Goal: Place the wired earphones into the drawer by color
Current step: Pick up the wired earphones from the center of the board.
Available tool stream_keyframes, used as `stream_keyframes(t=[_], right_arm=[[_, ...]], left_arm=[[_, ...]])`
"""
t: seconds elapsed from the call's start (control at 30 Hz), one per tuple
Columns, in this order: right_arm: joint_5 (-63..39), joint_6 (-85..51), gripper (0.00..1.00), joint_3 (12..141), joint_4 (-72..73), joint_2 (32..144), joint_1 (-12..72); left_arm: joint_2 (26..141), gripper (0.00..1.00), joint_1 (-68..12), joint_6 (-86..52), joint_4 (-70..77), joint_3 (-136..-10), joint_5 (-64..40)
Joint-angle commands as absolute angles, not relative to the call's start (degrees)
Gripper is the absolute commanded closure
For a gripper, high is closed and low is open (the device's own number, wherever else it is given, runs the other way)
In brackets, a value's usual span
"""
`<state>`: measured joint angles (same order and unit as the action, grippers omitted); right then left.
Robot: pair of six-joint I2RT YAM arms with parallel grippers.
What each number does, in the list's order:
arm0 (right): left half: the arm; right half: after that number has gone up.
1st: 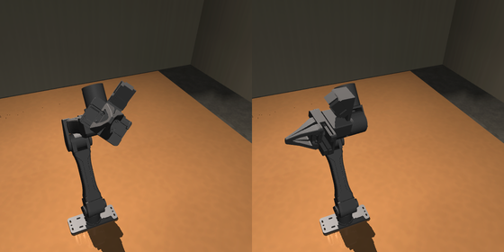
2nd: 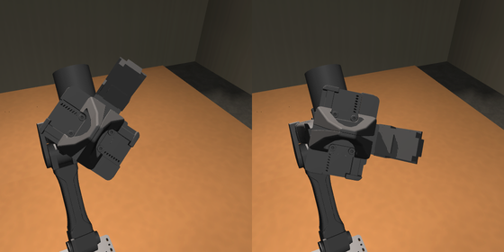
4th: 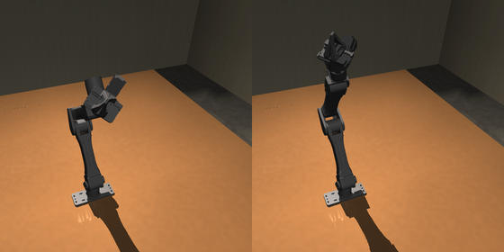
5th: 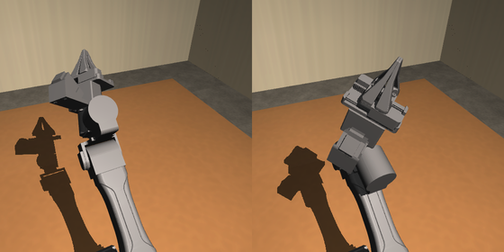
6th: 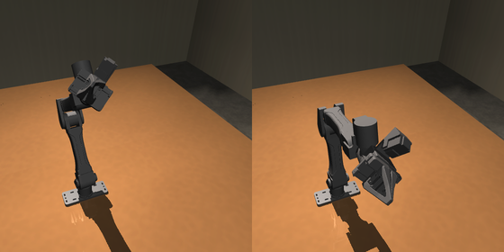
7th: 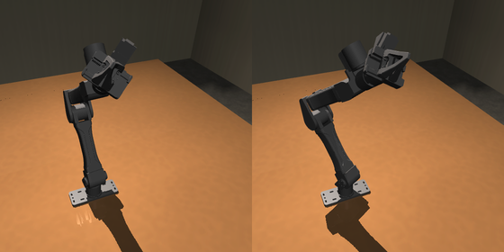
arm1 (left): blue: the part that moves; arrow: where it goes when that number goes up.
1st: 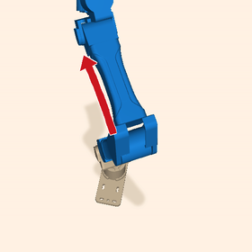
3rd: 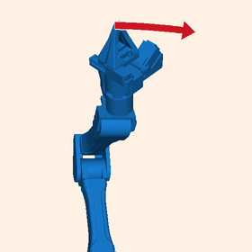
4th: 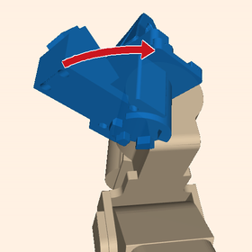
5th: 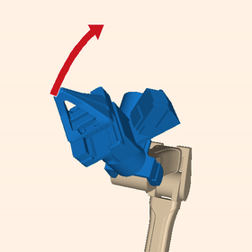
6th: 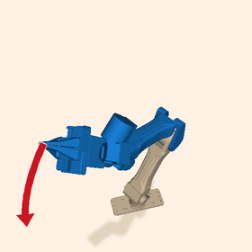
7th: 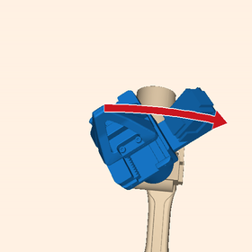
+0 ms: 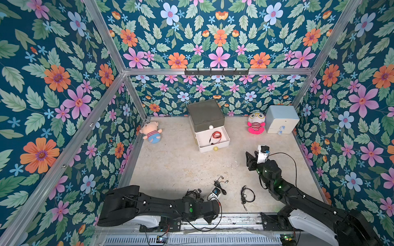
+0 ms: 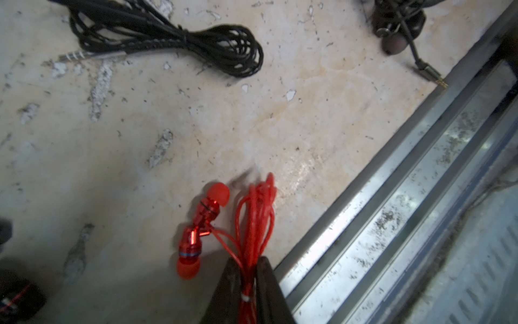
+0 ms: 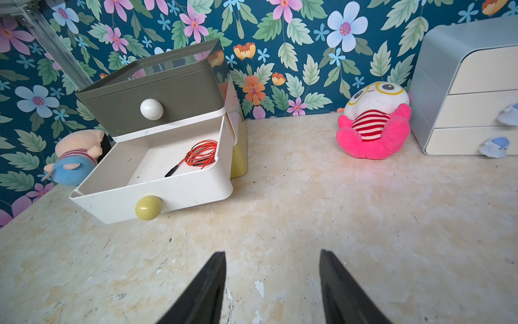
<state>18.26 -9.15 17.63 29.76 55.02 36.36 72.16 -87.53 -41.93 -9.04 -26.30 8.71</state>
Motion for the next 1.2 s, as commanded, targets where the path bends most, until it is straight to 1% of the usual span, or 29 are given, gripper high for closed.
stream_keyframes(t=[0.0, 0.13, 0.4, 0.53, 0.63, 0.87, 1.07, 1.17], right_arm=[[18.64, -9.27, 0.42, 17.67, 31.32, 54.89, 36.45], [18.70, -9.31, 0.42, 17.62, 31.38, 54.84, 36.36], [18.67, -9.36, 0.42, 17.59, 31.46, 54.84, 36.34], [18.59, -9.43, 0.42, 17.58, 31.46, 54.76, 36.39], [18.56, -9.46, 0.42, 17.58, 31.48, 54.67, 36.36], [18.70, -9.36, 0.42, 17.23, 31.75, 54.03, 36.35], [18.53, -9.46, 0.42, 17.21, 31.88, 54.14, 36.35], [18.41, -9.42, 0.42, 17.05, 31.99, 54.21, 36.30]], left_arm=[[71.99, 0.94, -87.54, -41.84, -9.12, -26.71, 9.08], [70.58, 1.00, -87.52, -41.99, -10.37, -26.97, 11.26], [63.02, 1.00, -86.80, -44.52, -18.26, -29.19, 23.91], [58.30, 1.00, -84.97, -43.76, -22.09, -31.79, 29.56], [55.80, 1.00, -82.26, -41.51, -23.67, -34.08, 31.65], [54.14, 1.00, -72.00, -33.16, -21.71, -37.88, 28.07], [56.94, 1.00, -63.89, -25.28, -17.23, -41.71, 26.81], [58.25, 1.00, -58.49, -21.94, -12.69, -42.28, 24.16]])
